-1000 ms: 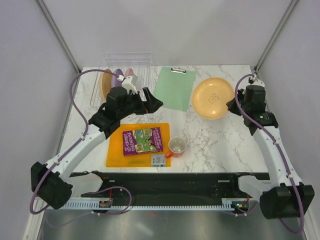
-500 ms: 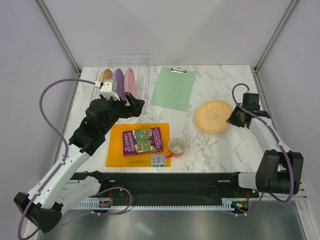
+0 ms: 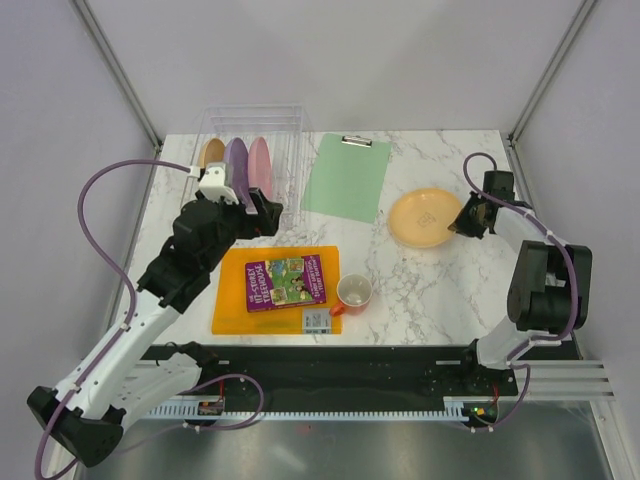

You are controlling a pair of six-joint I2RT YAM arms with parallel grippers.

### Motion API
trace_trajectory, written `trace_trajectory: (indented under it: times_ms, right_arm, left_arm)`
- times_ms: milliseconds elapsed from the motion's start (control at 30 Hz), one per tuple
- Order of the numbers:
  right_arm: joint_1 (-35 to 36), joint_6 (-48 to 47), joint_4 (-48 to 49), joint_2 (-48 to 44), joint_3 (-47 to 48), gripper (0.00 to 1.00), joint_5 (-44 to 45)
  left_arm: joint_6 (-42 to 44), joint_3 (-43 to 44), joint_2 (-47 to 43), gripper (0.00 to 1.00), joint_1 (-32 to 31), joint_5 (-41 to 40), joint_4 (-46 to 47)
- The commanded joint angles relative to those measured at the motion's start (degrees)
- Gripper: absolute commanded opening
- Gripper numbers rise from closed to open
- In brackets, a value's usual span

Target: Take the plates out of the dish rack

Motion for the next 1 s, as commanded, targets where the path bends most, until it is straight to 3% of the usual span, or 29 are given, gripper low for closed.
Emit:
trace_trajectory:
  times_ms: [0,100,133,200,233,433,533,733,967]
  right_arm:
    - [-1.26,2.00,2.05,6.07,5.54,0.07,3.58]
    - [-1.26,1.65,1.44,9.06,8.53,0.26,2.62]
    - [-1.17,1.39,1.09,9.42,9.14,0.48,2.88]
    - [-1.26,0.69,0.47,9.25,8.89,0.72,5.23]
    - [-1.26,0.25,0.38,8.81,8.54,0.76,5.77]
    - [-0.74,-2.04,-1.20,3.28,8.62,0.87,13.58]
    - [0.67,-3.35,-2.87,-5.48,8.89,0.88,16.84]
    - [4.44,-5.03,-4.54,-18.15,8.18,0.90,16.42]
    - [7.53,-5.47,-8.14,-22.66,7.65,0.91,16.15]
  left_arm:
    - [1.92,0.17,-1.61,1.00,0.24,-2.11,0.60]
    - [3.41,-0.01,-1.87,1.00,0.24,-1.85,0.34]
    - [4.20,-0.18,-1.88,1.00,0.24,-1.85,0.34]
    - [4.82,-0.45,-1.79,1.00,0.24,-2.63,0.17]
    - [4.99,-0.80,-1.61,1.00,0.24,-3.51,0.08]
    - [9.20,1.21,3.48,1.00,0.24,-10.45,0.08]
    - [12.10,3.32,8.22,1.00,0.33,-15.72,2.61]
    - [17.47,7.80,20.24,0.96,0.77,-21.97,10.44]
    - [21.17,14.66,32.90,0.94,0.95,-28.73,14.22]
